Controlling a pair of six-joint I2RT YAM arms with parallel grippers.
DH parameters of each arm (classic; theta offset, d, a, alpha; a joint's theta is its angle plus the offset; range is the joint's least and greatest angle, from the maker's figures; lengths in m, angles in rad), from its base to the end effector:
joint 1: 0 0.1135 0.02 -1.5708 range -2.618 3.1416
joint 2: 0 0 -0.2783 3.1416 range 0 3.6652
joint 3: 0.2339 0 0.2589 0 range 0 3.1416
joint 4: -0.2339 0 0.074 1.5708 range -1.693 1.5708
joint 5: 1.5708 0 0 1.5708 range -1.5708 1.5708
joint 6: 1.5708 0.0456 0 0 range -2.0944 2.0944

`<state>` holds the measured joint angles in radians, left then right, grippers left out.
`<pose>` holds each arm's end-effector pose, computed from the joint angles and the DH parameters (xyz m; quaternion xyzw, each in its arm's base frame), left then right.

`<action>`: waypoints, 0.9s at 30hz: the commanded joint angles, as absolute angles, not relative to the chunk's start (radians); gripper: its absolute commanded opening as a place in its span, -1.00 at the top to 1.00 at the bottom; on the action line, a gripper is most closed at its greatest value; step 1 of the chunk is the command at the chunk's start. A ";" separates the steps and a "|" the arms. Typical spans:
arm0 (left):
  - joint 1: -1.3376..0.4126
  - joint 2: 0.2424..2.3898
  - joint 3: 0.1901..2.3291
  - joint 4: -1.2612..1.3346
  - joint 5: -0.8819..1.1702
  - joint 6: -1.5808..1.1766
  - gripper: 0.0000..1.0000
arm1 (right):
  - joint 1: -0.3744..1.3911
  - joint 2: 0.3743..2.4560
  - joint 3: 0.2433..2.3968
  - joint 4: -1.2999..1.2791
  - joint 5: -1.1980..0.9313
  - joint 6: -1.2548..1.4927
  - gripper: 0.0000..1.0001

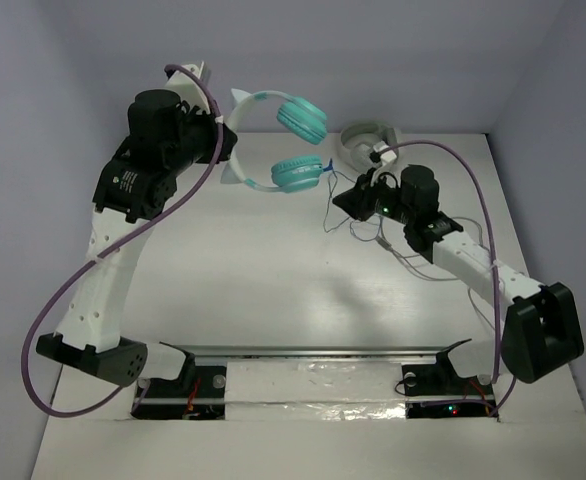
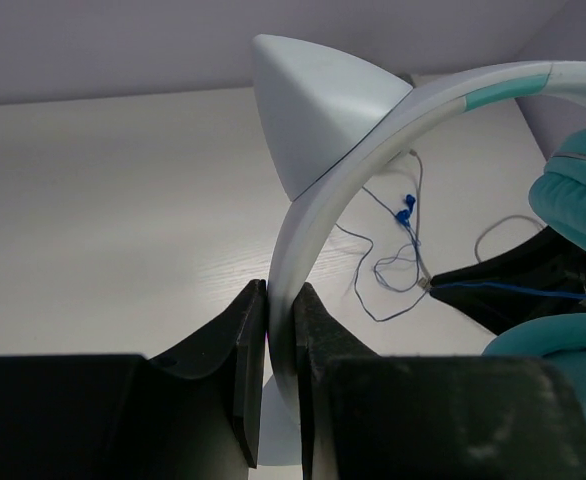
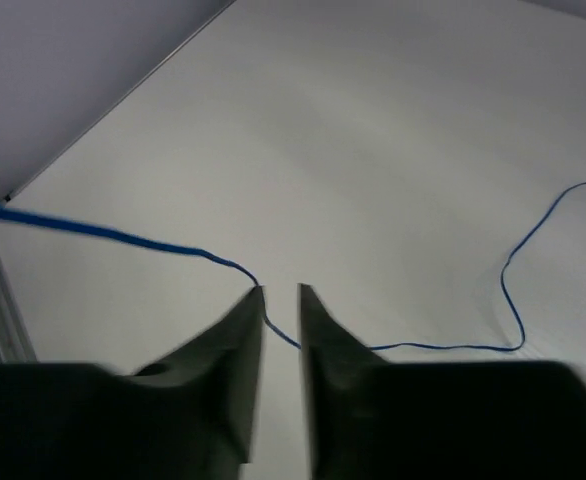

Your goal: Wrap the headphones

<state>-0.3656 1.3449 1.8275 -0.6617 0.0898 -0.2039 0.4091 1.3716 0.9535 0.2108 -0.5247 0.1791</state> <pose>0.2511 -0.1005 0.5335 0.0906 0.7619 -0.2130 0.6049 0.2941 0.1524 0.3155 -0.2484 0.7262 0.3691 0.5241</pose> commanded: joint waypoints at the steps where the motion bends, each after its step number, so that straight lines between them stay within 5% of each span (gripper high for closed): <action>1: -0.342 1.339 1.934 -0.532 0.136 -0.252 1.00 | 0.399 1.289 0.930 0.314 -0.413 0.196 0.65; 2: -0.342 1.354 1.945 -0.532 0.144 -0.253 1.00 | 0.399 1.273 0.920 0.313 -0.399 0.199 0.92; 3: -0.342 1.359 1.953 -0.528 0.150 -0.255 1.00 | 0.399 1.258 0.901 0.313 -0.390 0.201 0.97; 7: -0.331 1.376 1.965 -0.488 0.195 -0.276 1.00 | 0.399 1.181 0.851 0.333 -0.348 0.206 0.92; 11: -0.322 1.397 1.982 -0.445 0.256 -0.311 1.00 | 0.399 1.227 0.896 0.253 -0.457 0.189 -0.31; 12: -0.322 1.400 1.988 -0.431 0.270 -0.319 1.00 | 0.399 1.236 0.894 0.247 -0.474 0.187 -0.39; 17: -0.311 1.437 2.049 -0.422 0.307 -0.337 1.00 | 0.399 1.198 0.758 0.421 -0.499 0.245 -0.43; 27: -0.311 1.422 2.082 -0.393 0.399 -0.377 1.00 | 0.399 1.483 0.827 0.544 -0.379 0.225 -0.44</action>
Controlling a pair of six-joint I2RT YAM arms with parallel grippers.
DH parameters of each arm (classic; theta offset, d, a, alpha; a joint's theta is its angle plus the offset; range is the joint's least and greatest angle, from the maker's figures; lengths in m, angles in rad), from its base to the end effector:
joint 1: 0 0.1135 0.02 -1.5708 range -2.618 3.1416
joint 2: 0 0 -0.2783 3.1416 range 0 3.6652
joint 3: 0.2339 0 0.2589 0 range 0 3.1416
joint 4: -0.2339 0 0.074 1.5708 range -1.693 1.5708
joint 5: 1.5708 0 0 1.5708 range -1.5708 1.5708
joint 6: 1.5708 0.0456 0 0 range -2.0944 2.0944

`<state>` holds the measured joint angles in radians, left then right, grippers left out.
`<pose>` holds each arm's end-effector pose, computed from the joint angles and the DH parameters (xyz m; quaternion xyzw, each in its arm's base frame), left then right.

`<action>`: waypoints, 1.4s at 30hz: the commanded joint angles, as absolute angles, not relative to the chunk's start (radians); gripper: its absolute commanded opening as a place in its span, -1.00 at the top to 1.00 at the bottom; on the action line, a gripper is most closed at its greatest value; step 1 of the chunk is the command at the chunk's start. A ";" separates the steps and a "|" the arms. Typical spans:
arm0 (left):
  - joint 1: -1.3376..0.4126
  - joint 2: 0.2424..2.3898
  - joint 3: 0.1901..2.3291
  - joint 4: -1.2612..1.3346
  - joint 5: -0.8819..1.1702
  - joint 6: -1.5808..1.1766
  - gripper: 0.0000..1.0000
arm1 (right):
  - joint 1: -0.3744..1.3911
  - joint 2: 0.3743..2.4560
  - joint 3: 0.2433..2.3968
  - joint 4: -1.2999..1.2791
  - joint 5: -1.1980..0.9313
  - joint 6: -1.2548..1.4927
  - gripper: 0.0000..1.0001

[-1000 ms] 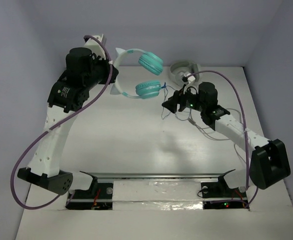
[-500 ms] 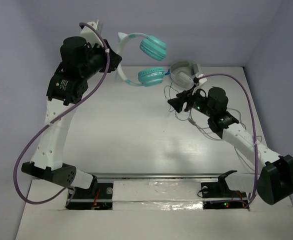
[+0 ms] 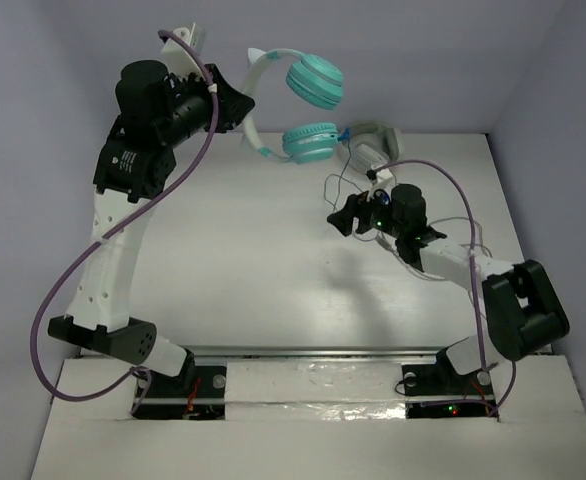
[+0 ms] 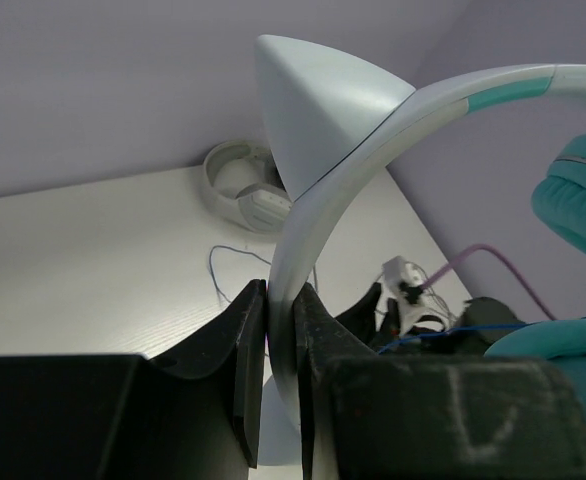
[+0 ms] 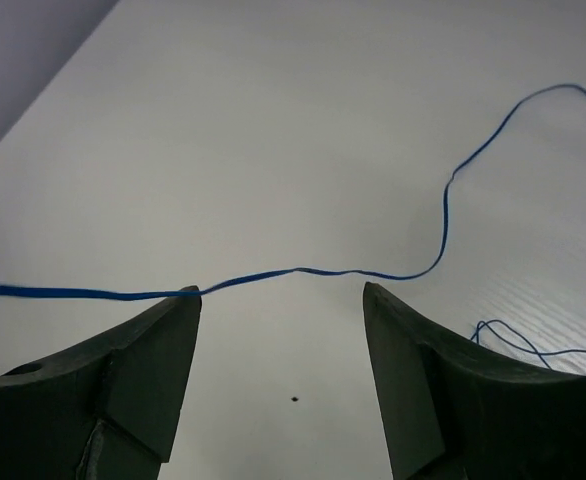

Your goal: Wrap the headphones

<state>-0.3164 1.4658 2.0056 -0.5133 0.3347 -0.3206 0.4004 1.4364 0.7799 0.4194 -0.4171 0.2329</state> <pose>0.2739 -0.1054 0.5743 0.1179 0.6882 -0.3316 0.6345 0.2979 0.1461 0.2559 -0.1919 0.7553 0.3430 0.5244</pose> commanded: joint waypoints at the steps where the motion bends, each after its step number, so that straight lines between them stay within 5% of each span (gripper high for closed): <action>1: -0.311 1.425 2.088 -0.393 0.406 -0.382 1.00 | 0.399 1.499 0.836 0.561 -0.390 0.232 -0.44; 33: -0.193 1.512 2.249 -0.356 0.615 -0.604 1.00 | 0.417 1.762 0.819 1.168 -0.371 0.425 -0.23; 38: -0.184 1.494 2.227 -0.325 0.638 -0.650 1.00 | 0.428 1.770 0.825 1.196 -0.334 0.417 -0.09; 42: -0.184 1.482 2.211 -0.314 0.644 -0.661 1.00 | 0.428 1.769 0.834 1.193 -0.350 0.416 0.39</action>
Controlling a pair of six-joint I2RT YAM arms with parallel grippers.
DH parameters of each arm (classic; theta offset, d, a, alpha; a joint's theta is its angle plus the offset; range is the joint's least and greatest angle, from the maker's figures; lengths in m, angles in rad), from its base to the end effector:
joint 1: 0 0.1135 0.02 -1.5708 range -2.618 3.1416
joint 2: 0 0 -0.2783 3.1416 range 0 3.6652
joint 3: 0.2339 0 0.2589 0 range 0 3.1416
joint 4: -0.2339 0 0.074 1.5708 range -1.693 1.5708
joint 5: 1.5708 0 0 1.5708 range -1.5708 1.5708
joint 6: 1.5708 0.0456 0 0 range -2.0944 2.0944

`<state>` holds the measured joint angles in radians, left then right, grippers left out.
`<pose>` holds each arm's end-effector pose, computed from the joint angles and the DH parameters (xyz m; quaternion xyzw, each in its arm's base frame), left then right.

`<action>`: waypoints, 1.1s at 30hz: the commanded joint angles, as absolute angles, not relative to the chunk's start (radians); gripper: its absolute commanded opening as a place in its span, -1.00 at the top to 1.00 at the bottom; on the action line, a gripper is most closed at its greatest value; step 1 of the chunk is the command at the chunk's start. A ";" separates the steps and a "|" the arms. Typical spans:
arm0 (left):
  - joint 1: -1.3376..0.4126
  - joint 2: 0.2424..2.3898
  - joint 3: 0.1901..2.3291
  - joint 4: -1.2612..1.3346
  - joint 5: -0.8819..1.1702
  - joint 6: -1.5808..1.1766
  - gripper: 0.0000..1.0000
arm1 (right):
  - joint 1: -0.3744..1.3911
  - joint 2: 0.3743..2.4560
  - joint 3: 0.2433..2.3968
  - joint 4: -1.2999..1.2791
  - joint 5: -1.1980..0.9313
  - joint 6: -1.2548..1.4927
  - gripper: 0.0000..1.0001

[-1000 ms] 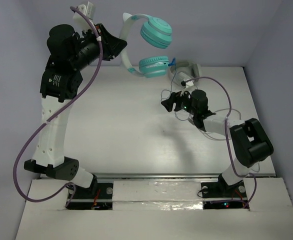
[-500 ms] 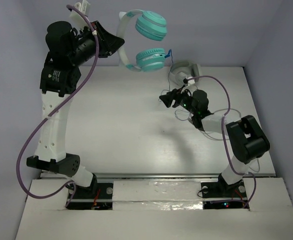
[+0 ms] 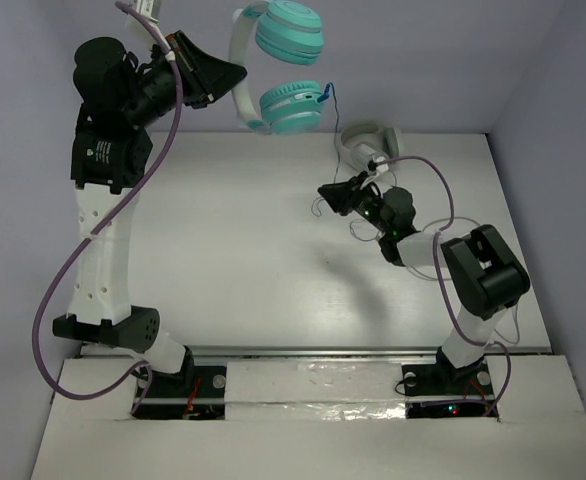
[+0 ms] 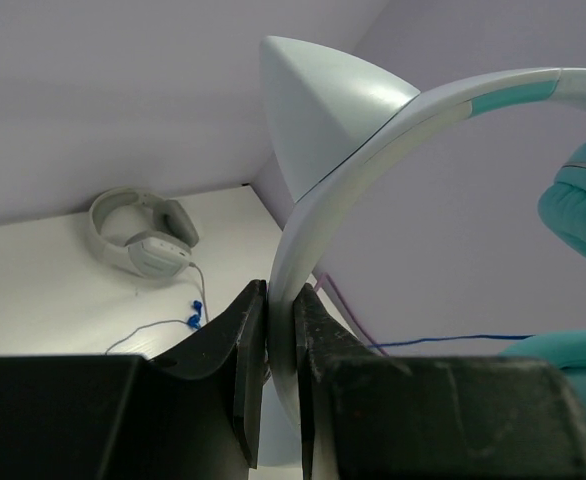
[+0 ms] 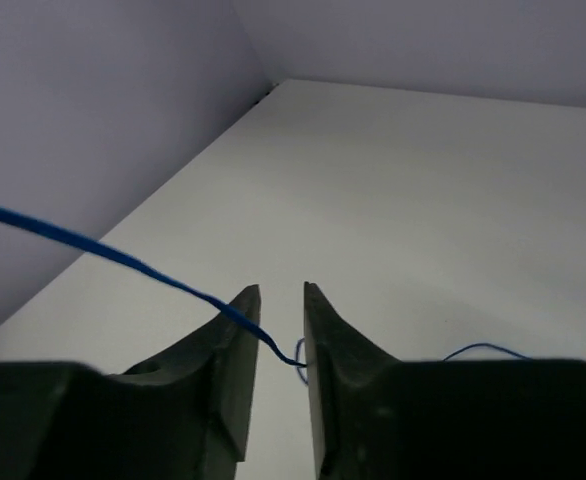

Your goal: Wrap the headphones

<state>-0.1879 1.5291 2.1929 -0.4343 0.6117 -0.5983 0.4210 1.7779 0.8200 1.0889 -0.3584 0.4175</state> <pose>0.2684 -0.0777 0.6193 0.1102 0.6283 -0.4590 0.6184 0.3466 0.1727 0.2296 -0.1351 0.6485 0.4085 0.6279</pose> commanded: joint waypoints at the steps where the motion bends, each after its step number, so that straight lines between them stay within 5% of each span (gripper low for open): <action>1: -0.184 1.479 2.204 -0.313 0.632 -0.660 1.00 | 0.428 1.767 0.833 1.200 -0.363 0.423 0.45; 5: -0.175 1.454 2.099 -0.259 0.620 -0.676 1.00 | 0.437 1.744 0.766 1.239 -0.374 0.474 1.00; 8: -0.166 1.442 2.036 -0.221 0.531 -0.673 1.00 | 0.466 1.686 0.735 1.146 -0.345 0.495 1.00; 15: -0.127 1.384 1.719 -0.092 0.218 -0.650 1.00 | 0.603 1.487 0.794 0.405 -0.034 0.469 1.00; 23: -0.118 1.301 1.444 -0.041 -0.067 -0.585 1.00 | 0.767 1.307 0.856 -0.112 0.115 0.439 1.00; 33: -0.118 1.216 1.302 0.002 -0.230 -0.515 1.00 | 1.121 1.463 1.165 -0.585 0.379 0.380 1.00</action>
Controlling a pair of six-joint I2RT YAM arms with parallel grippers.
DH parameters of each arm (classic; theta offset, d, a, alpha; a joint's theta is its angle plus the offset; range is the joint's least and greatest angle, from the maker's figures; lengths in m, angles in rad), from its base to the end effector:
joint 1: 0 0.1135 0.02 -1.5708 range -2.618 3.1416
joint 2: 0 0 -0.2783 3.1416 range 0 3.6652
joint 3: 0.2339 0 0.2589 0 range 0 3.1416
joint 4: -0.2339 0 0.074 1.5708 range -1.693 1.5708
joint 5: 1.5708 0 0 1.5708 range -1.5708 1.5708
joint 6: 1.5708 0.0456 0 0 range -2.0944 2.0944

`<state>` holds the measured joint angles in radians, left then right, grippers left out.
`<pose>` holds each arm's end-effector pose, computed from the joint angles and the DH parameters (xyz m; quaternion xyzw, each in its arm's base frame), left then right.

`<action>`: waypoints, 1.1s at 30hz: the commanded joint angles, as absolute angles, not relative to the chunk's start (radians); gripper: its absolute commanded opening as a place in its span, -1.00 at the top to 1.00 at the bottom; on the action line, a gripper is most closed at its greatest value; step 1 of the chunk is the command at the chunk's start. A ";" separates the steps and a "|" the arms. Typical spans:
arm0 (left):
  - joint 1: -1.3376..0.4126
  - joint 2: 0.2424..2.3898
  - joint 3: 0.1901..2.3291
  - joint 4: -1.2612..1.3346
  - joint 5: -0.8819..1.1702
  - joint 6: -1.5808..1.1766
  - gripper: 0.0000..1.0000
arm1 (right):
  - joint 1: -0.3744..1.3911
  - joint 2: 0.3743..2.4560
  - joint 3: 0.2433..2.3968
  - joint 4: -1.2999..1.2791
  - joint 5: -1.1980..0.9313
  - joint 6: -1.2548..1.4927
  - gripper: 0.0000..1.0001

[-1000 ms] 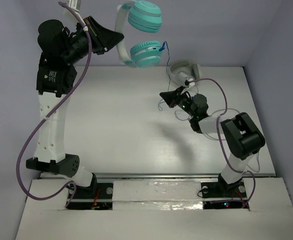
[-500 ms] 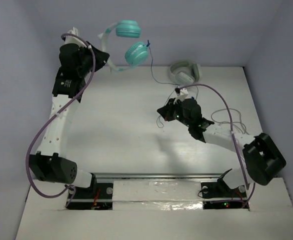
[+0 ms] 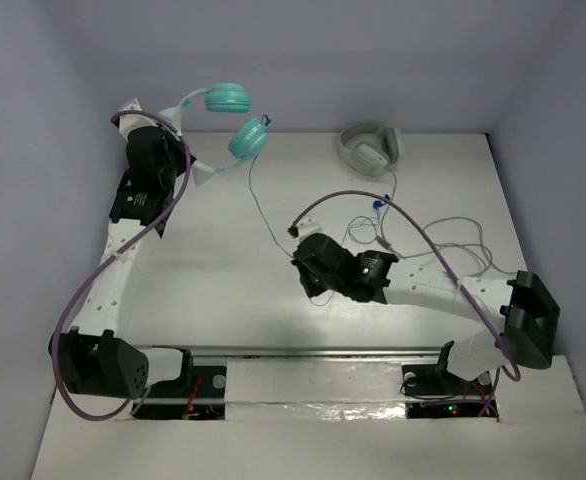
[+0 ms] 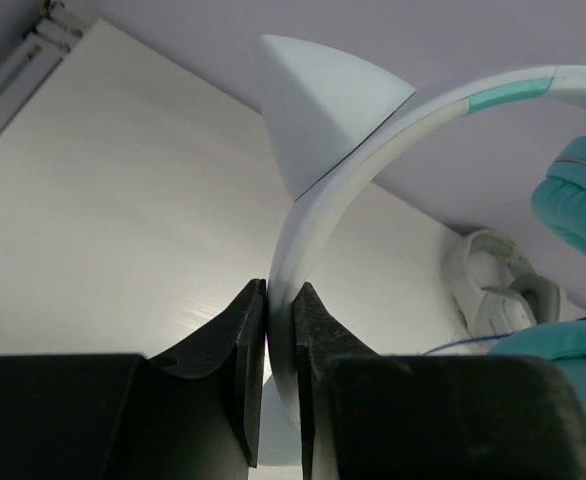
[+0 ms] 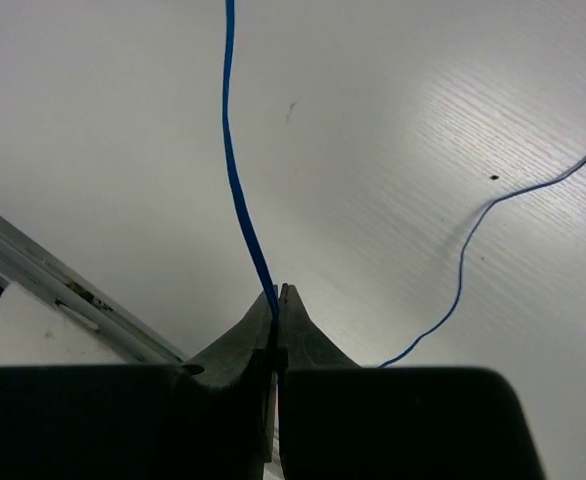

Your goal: Wrap the headphones

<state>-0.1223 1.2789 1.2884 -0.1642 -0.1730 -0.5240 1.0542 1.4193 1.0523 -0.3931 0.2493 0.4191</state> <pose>0.3073 -0.0299 0.4241 -0.2060 0.7304 -0.1435 0.6352 0.1680 0.2729 0.2728 -0.2381 0.8816 0.1782 0.3666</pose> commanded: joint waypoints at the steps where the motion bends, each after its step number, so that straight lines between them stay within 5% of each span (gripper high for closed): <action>1: -0.118 1.224 1.305 0.002 -0.212 -0.512 1.00 | 1.141 1.474 1.195 -0.613 0.400 0.371 1.00; 15: -0.308 1.259 1.068 -0.034 0.054 -0.430 1.00 | 1.223 1.489 1.658 -0.862 0.460 0.081 1.00; 33: -0.428 1.367 1.158 -0.172 0.244 -0.180 1.00 | 1.178 1.430 1.664 -0.848 0.592 -0.081 1.00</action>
